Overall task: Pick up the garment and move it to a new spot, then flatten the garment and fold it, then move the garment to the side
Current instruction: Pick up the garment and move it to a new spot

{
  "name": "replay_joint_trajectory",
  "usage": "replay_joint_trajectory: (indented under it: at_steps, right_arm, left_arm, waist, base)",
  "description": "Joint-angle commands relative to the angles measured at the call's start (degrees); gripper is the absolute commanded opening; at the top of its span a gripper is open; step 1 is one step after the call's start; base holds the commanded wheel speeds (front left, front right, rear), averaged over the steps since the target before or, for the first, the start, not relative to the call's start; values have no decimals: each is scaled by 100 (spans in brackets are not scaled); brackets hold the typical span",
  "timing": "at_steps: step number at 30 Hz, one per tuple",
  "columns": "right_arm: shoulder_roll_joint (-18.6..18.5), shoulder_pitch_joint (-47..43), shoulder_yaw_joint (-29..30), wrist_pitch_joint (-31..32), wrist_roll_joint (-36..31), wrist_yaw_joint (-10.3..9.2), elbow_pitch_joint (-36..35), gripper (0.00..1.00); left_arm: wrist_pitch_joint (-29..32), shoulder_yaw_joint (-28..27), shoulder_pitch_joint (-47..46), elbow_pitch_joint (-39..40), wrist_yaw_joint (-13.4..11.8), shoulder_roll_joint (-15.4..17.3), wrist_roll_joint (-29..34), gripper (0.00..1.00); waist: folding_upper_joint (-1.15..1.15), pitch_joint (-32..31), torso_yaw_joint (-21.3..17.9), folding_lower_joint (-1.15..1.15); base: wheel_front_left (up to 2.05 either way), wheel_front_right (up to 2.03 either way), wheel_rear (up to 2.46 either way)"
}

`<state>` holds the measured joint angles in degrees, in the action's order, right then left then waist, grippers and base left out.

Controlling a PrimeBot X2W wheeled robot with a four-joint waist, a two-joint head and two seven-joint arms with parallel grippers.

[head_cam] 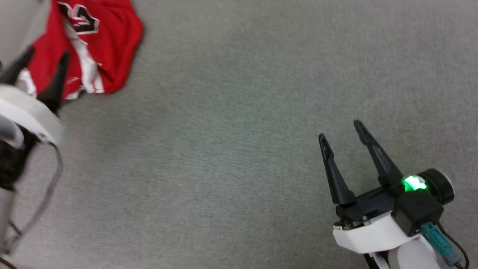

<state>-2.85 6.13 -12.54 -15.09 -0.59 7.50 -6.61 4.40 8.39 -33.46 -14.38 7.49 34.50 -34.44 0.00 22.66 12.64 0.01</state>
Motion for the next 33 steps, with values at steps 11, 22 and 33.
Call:
replay_joint_trajectory:
  at_steps: [11, 22, 33]
  right_arm:
    - [-6, 353, -154, -12, -53, -2, -431, 100]
    - [-5, 431, -134, -12, 46, -2, -572, 100]
    - [-5, 433, -28, -12, 42, -2, -512, 100]
  left_arm:
    - [2996, 1344, -2059, -798, -10, 1525, -1810, 100]
    - [4101, 2060, -2638, -1701, -9, 1913, -2123, 100]
    - [4279, 2542, -2454, -2063, -2, 1753, -2542, 0]
  waist:
    - [0, 1155, -772, -1]
    - [0, 1575, -1125, -1]
    - [0, 1570, -1132, -1]
  base:
    - [0, 0, 0]
    - [0, 0, 0]
    - [0, 0, 0]
